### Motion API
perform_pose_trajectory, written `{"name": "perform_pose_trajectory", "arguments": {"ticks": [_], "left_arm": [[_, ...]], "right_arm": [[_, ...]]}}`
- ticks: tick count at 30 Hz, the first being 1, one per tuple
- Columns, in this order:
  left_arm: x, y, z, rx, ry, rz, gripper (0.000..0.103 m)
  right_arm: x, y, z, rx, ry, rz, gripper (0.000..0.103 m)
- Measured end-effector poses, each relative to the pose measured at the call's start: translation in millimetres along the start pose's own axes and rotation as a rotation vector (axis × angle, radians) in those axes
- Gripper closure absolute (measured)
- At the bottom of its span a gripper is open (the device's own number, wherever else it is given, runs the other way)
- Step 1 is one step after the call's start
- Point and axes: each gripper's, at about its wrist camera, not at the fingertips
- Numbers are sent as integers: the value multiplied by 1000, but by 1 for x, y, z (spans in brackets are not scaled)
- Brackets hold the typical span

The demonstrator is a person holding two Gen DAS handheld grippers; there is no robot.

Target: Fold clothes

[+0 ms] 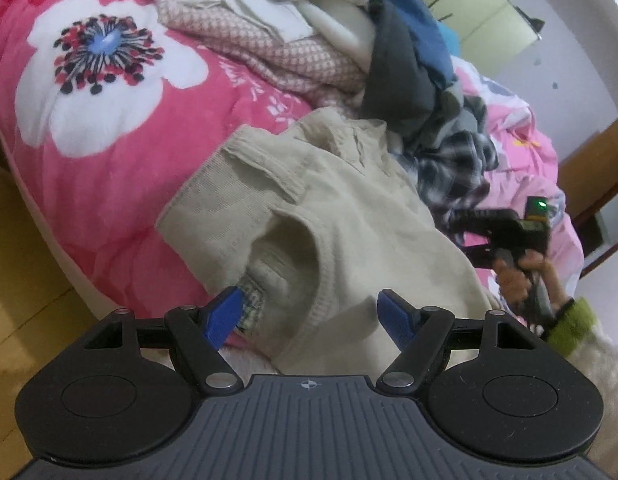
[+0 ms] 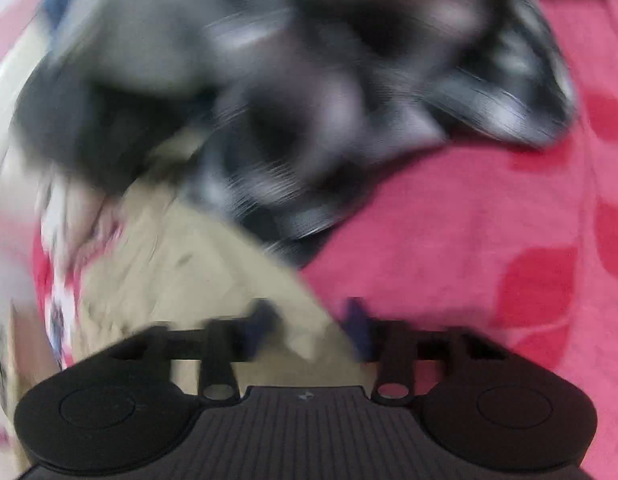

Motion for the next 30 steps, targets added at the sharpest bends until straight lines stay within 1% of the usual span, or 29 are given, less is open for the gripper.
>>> {"name": "perform_pose_trajectory", "arguments": {"ticks": [1, 3, 4, 6, 7, 8, 9, 11, 12, 13, 14, 16, 17, 18, 19, 21, 22, 23, 24, 25, 26, 27, 28, 29, 30], "left_arm": [[-1, 1, 3, 5, 3, -11, 28], [-3, 4, 5, 11, 3, -20, 28], [-4, 2, 4, 13, -6, -14, 28], [-5, 0, 2, 20, -28, 9, 28], [-5, -2, 2, 23, -37, 20, 28], [-6, -3, 1, 27, -44, 28, 28], [-7, -4, 2, 32, -48, 34, 28], [-7, -4, 4, 37, -47, 39, 28], [-8, -3, 5, 36, -43, 37, 28], [-8, -2, 7, 35, -39, 35, 28], [-8, -1, 8, 37, -34, 27, 28], [-9, 3, 8, 46, -25, 9, 28], [-10, 4, 6, 48, -26, 6, 28], [-10, 5, 3, 52, -31, 6, 28], [-11, 7, 1, 56, -37, 6, 28], [-12, 10, -3, 62, -48, 4, 28], [-13, 12, -5, 61, -53, 3, 28], [-14, 13, -6, 54, -61, 5, 28], [-15, 14, -8, 43, -69, 7, 28], [-16, 15, -9, 33, -81, 4, 28], [-16, 17, -11, 22, -96, -3, 28], [-17, 18, -12, 12, -110, -9, 28], [-17, 19, -14, 7, -128, -19, 28], [-17, 20, -15, 7, -141, -24, 28], [-17, 19, -16, 9, -149, -25, 28]], "right_arm": [[7, 11, -2, -16, 7, -34, 94], [21, 36, -22, -1, -66, -134, 95], [28, 51, -40, -13, -123, -201, 95], [36, 71, -83, -41, -245, -278, 95], [39, 80, -109, -37, -324, -330, 96], [39, 85, -125, -23, -370, -379, 96], [39, 87, -136, 22, -406, -430, 97], [38, 84, -136, 176, -438, -535, 98], [35, 71, -119, 279, -408, -548, 97], [32, 58, -102, 383, -377, -560, 93], [28, 45, -85, 487, -339, -567, 83], [20, 6, -43, 698, -163, -481, 83], [20, -7, -36, 750, -128, -437, 83], [24, -15, -40, 742, -144, -387, 83], [28, -16, -53, 679, -203, -339, 83], [39, -2, -81, 569, -330, -296, 83], [47, 14, -96, 513, -403, -305, 80], [52, 32, -101, 447, -429, -333, 78], [58, 49, -106, 379, -448, -363, 78], [65, 67, -103, 289, -402, -415, 77], [72, 85, -99, 199, -355, -467, 74], [79, 103, -95, 110, -305, -518, 67], [85, 120, -83, 39, -232, -574, 64], [94, 135, -67, 0, -175, -632, 64], [106, 151, -50, -13, -135, -692, 64]]}}
Point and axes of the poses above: each gripper's, at about its wrist camera, not at the fingertips, and z roughly the way its jaws point, y to its left, x to its underside, and after that the axes turned 9 degrees about -x, right-handed
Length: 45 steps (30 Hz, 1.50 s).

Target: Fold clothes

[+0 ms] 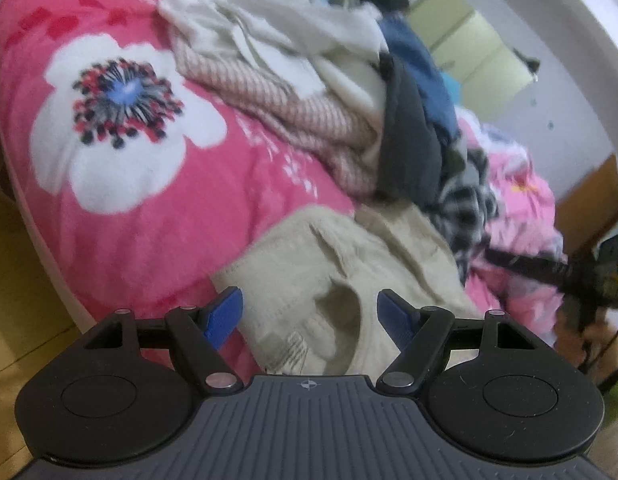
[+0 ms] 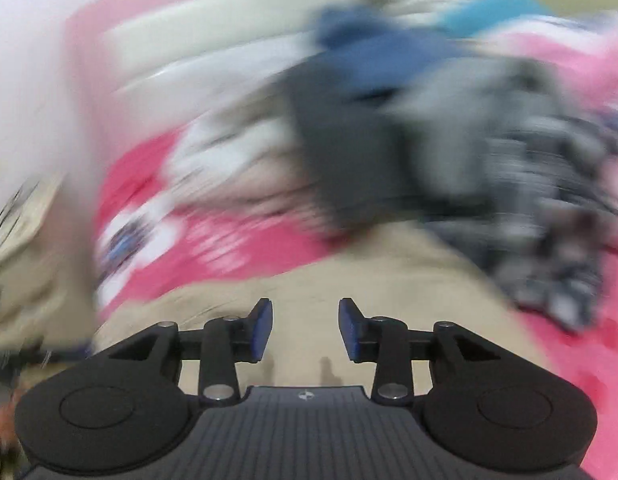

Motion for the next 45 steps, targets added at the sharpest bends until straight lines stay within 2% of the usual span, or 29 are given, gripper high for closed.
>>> {"name": "perform_pose_trajectory", "arguments": {"ticks": [1, 5, 9, 12, 14, 19, 23, 27, 29, 33, 34, 35, 37, 39, 42, 45], "left_arm": [[-1, 0, 0, 2, -8, -1, 28], [-3, -7, 4, -40, -42, 49, 28], [-3, -6, 13, -52, -40, 87, 28], [0, -1, 18, -47, -25, 96, 28], [1, 3, 21, -58, -12, 97, 28], [5, 15, 27, -63, 35, 70, 28], [7, 20, 28, -48, 51, 56, 28], [8, 21, 31, -29, 54, 71, 28], [8, 19, 33, -31, 54, 86, 28], [9, 17, 37, -32, 48, 90, 27], [9, 16, 37, -35, 45, 89, 27], [9, 15, 36, -37, 41, 89, 27], [9, 15, 34, -35, 32, 90, 27], [9, 15, 30, -22, 21, 90, 27], [8, 15, 27, 6, 9, 91, 27], [6, 14, 32, 11, 17, 86, 27]], "right_arm": [[2, 15, 17, -16, 35, -52, 64], [3, 22, 83, 1, 176, -37, 64], [25, 29, 98, 16, 224, -76, 62], [39, 56, 92, 86, 225, -294, 62], [36, 62, 97, 102, 218, -340, 62], [10, 64, 107, 63, 150, -352, 64], [6, 54, 139, -18, 257, -281, 64], [5, 47, 134, -51, 277, -210, 65], [6, 50, 129, -73, 285, -210, 74], [11, 55, 134, -58, 303, -235, 76], [10, 54, 136, -64, 302, -215, 83], [9, 54, 137, -68, 301, -197, 92], [3, 59, 124, -42, 237, -210, 96], [-4, 64, 103, -29, 142, -221, 96], [-16, 62, 70, 52, -24, -210, 96], [-16, 47, 71, 95, -36, -175, 96]]}}
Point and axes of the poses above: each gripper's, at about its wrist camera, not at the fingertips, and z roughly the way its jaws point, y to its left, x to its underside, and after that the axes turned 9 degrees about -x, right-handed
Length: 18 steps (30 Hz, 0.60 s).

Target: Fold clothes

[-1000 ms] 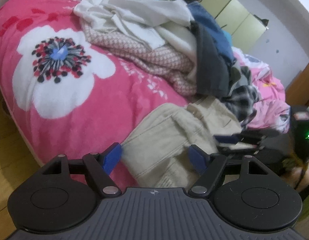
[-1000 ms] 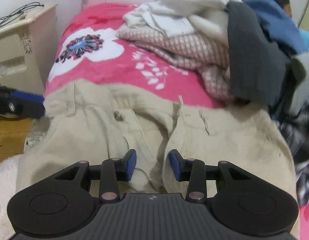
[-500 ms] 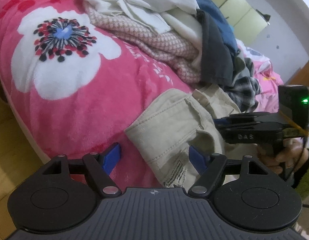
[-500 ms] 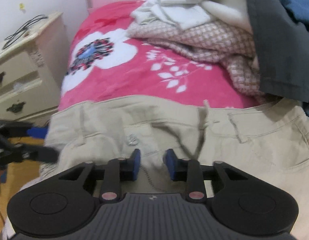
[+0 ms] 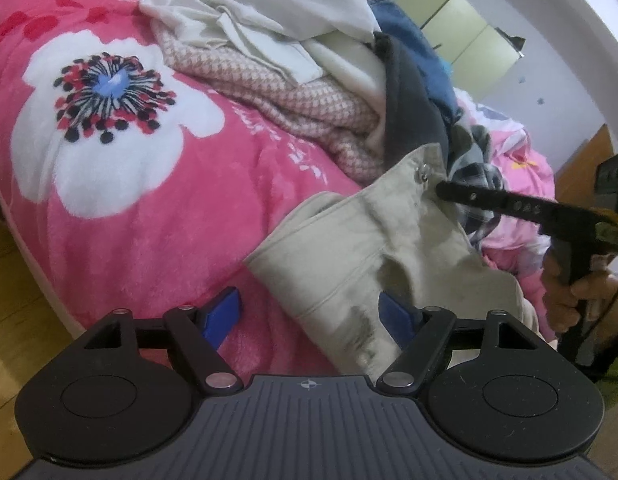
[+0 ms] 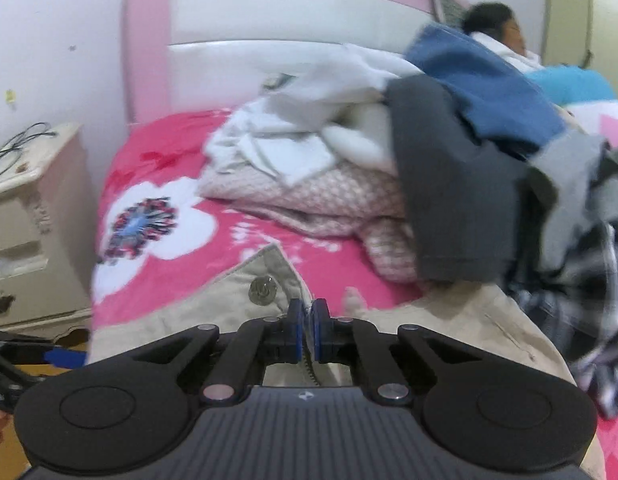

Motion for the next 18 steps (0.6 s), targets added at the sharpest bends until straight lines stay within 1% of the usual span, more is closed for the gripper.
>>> {"name": "perform_pose_trajectory", "arguments": {"ticks": [2, 4, 5, 6, 7, 8, 9, 11, 13, 16, 18], "left_arm": [[-2, 0, 5, -1, 8, -13, 29], [-5, 0, 9, -14, 13, -26, 38], [-7, 0, 10, -22, 9, -37, 51], [-9, 1, 11, -27, 8, -50, 62], [-10, 2, 13, -33, 8, -61, 69], [-12, 2, 14, -35, 7, -66, 82], [-12, 0, 14, -38, 3, -64, 86], [-13, -7, 12, -63, -17, -38, 91], [-17, -15, 6, -90, -47, -20, 92], [-33, -19, -14, -92, -134, -32, 95], [-45, -21, -27, -102, -187, -15, 95]], "right_arm": [[9, -5, 14, 7, 33, 16, 96], [18, -9, 28, 7, 58, 41, 96], [22, -10, 33, 9, 58, 55, 96], [25, -11, 36, 11, 55, 66, 96], [27, -12, 38, 12, 52, 77, 96], [29, -13, 39, 12, 47, 86, 97], [30, -13, 39, 12, 42, 94, 96], [31, -13, 36, 17, 32, 95, 96], [26, -12, 30, 24, 12, 96, 96], [9, -7, 15, 21, -53, 87, 96], [-7, -2, 8, 12, -101, 80, 96]]}}
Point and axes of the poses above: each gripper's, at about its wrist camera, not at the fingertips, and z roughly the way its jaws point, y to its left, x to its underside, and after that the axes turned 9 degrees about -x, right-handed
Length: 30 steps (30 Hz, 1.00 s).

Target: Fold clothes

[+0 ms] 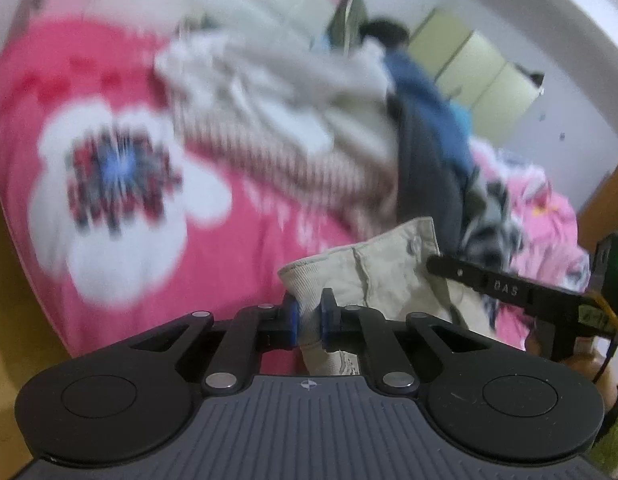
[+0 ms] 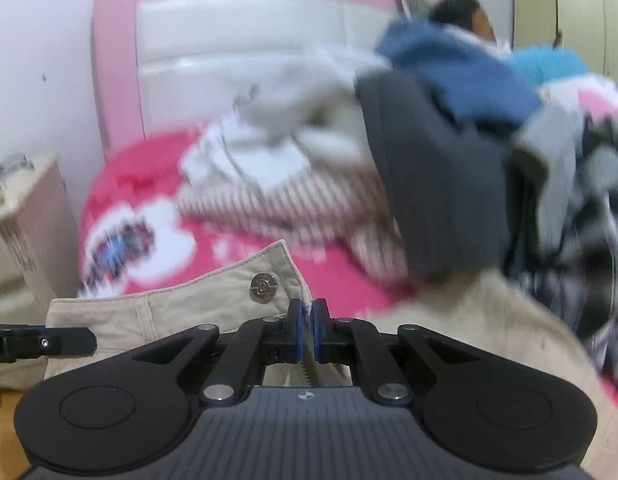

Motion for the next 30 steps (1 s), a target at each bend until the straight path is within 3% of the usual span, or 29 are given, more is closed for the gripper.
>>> {"name": "perform_pose_trajectory", "arguments": {"ticks": [2, 4, 8, 10, 12, 13, 15, 16, 18, 21, 25, 30], "left_arm": [[-8, 4, -2, -30, -17, 30, 95], [-6, 15, 13, -56, 49, 40, 95], [12, 38, 48, -94, 191, 19, 92], [14, 42, 45, -80, 174, 4, 90], [12, 45, 39, -65, 167, -20, 75], [11, 47, 37, -63, 164, -32, 71], [12, 48, 31, -72, 149, -41, 69], [12, 48, 26, -77, 137, -38, 69], [12, 45, 15, -84, 97, -24, 69], [10, 33, 4, -55, 25, 18, 69], [10, 6, 4, 57, 25, 92, 69], [27, -29, 28, 69, 123, 223, 69]], "right_arm": [[-12, 8, 7, -11, -29, -7, 96], [-14, 11, 28, -20, -7, 13, 96], [26, 9, 98, 7, 194, -14, 95], [29, 11, 88, 5, 150, -52, 93], [19, 7, 64, -21, 124, -50, 82], [13, 1, 48, -42, 104, -29, 71], [5, -21, 10, -61, 29, 27, 55], [2, -37, -9, -28, -1, 59, 50], [0, -69, -35, 44, -27, 105, 50], [4, -129, -50, 168, 7, 213, 50], [13, -185, -33, 196, 78, 307, 50], [24, -211, 11, 137, 144, 369, 48]]}}
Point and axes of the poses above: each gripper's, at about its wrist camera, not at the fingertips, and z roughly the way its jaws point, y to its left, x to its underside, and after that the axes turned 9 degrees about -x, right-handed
